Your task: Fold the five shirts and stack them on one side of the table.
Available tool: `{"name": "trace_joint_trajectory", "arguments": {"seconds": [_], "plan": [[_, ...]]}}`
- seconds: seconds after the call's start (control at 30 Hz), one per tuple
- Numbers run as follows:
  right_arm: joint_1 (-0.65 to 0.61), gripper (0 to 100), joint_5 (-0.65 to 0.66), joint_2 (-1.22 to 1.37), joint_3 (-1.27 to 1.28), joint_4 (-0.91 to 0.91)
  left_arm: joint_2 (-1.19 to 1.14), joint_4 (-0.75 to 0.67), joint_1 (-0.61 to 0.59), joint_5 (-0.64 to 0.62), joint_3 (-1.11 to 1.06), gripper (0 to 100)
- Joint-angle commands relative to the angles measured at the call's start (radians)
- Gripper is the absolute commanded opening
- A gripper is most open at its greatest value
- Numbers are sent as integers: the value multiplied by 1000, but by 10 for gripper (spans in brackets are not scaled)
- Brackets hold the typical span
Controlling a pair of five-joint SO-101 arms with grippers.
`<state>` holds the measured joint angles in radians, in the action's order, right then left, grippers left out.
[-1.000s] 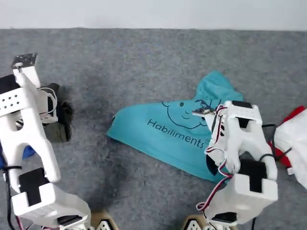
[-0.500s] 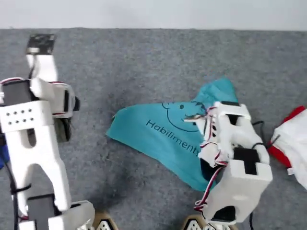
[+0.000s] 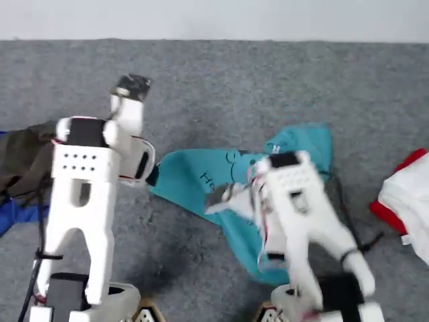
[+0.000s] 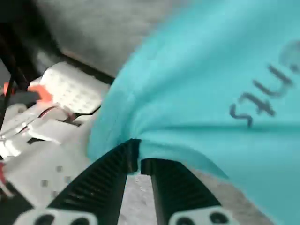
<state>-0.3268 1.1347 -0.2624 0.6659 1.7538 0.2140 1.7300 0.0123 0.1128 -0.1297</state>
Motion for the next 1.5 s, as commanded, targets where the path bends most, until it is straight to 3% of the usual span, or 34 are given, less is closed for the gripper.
{"name": "trace_joint_trajectory", "arguments": {"seconds": [0.0,0.13,0.27,0.37,0.6,0.73,0.83,0.93,1.23,1.47], "plan": [[-125,14,-8,-228,77,47,40,26,41,-12,-48,191],[-180,43,-161,-450,37,45,40,26,44,-12,-73,191],[-165,237,-308,-624,-71,41,40,26,44,-12,-76,191],[-117,343,-334,-674,-141,2,40,26,44,-12,-76,191],[139,302,-333,-573,-183,-237,40,26,43,-12,-76,191],[268,301,-333,-372,-117,-535,40,26,44,-12,-77,190],[318,300,-305,-163,-160,-657,40,26,44,-12,-88,159],[360,299,-216,59,-293,-664,40,26,44,-12,-124,124],[406,283,-218,645,-816,-478,41,28,44,-12,-142,118],[410,9,-216,935,-1034,-351,41,28,38,-12,-142,116]]}}
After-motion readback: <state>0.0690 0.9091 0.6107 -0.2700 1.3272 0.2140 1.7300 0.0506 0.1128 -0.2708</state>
